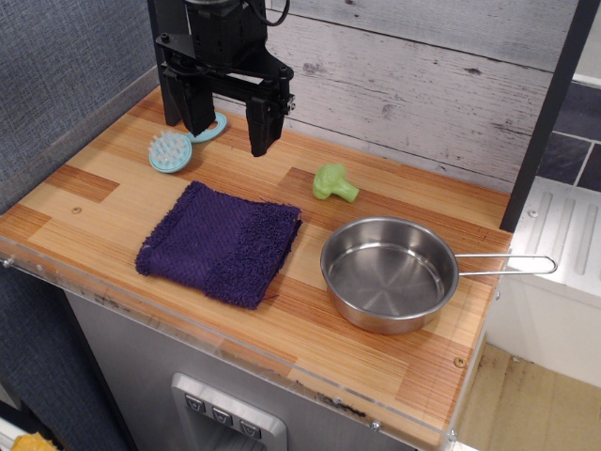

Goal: Place pot on purple cloth.

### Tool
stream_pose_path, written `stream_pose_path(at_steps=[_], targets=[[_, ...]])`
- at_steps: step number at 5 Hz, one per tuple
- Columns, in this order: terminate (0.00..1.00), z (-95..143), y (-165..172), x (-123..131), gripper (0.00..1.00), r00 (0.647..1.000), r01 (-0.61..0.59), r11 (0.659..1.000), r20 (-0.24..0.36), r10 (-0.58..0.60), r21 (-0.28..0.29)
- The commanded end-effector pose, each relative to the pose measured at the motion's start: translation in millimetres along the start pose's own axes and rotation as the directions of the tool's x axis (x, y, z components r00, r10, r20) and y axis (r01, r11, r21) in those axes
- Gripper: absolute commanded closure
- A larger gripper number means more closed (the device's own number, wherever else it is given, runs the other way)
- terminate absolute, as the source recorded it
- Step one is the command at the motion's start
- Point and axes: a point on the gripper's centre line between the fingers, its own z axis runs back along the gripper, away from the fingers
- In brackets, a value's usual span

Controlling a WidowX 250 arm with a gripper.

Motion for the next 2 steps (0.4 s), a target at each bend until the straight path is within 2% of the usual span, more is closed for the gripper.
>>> stream_pose_path(at_steps=[1, 2], targets=[[0.0, 0.0, 0.0, 0.0, 0.0, 1.0, 0.0, 1.0, 0.0, 0.0, 0.0], [0.0, -7.8, -28.1, -2.3, 0.0, 0.998, 0.063, 0.998, 0.017, -0.063, 0.003]])
